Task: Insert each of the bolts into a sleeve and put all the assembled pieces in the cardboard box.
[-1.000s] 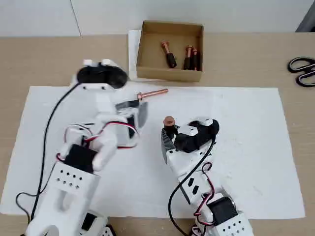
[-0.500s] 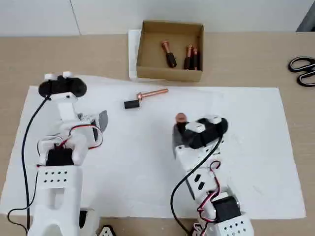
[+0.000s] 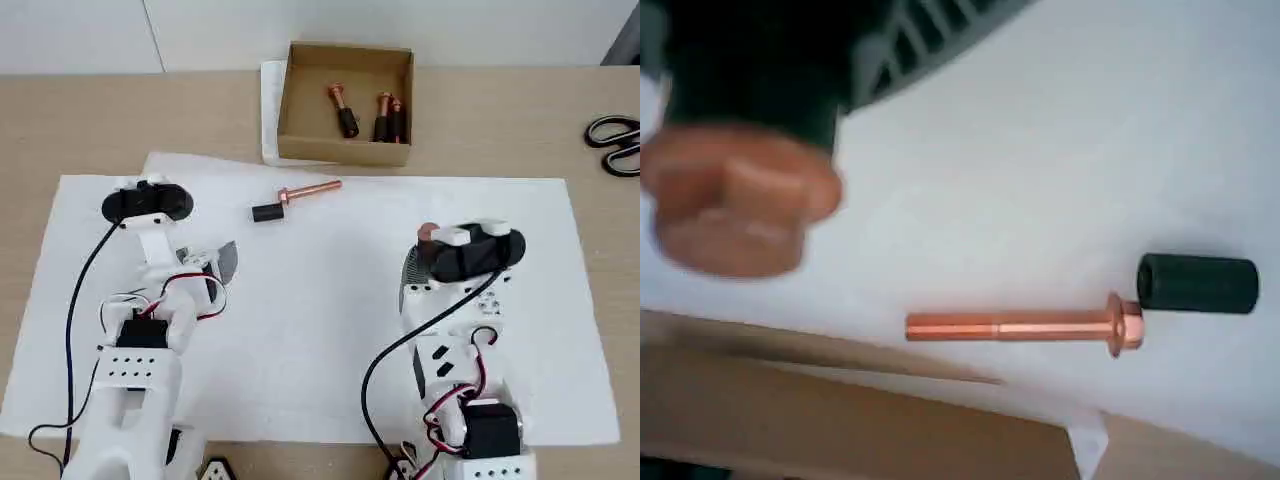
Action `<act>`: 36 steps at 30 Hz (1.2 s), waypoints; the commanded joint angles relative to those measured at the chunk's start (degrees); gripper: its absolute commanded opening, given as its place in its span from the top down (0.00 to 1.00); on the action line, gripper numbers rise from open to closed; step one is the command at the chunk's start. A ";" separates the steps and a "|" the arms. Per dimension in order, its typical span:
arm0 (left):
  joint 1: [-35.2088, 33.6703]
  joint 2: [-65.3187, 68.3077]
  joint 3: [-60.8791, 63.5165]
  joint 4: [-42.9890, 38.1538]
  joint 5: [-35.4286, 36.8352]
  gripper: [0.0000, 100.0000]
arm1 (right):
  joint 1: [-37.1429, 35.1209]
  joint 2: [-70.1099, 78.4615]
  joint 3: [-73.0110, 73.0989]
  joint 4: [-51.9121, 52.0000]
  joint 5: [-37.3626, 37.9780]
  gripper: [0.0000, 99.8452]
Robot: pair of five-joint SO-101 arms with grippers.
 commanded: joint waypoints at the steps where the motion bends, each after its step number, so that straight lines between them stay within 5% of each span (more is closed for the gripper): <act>1: 0.44 -1.05 0.04 -2.02 0.44 0.76 | 1.89 7.34 -12.22 0.84 1.14 1.00; 21: 0.18 -1.05 0.66 -3.43 0.44 0.76 | 2.24 70.46 -71.82 12.44 0.79 1.00; 36: 0.44 -1.05 3.21 -10.55 0.44 0.76 | -4.79 110.20 -106.29 4.79 0.79 1.00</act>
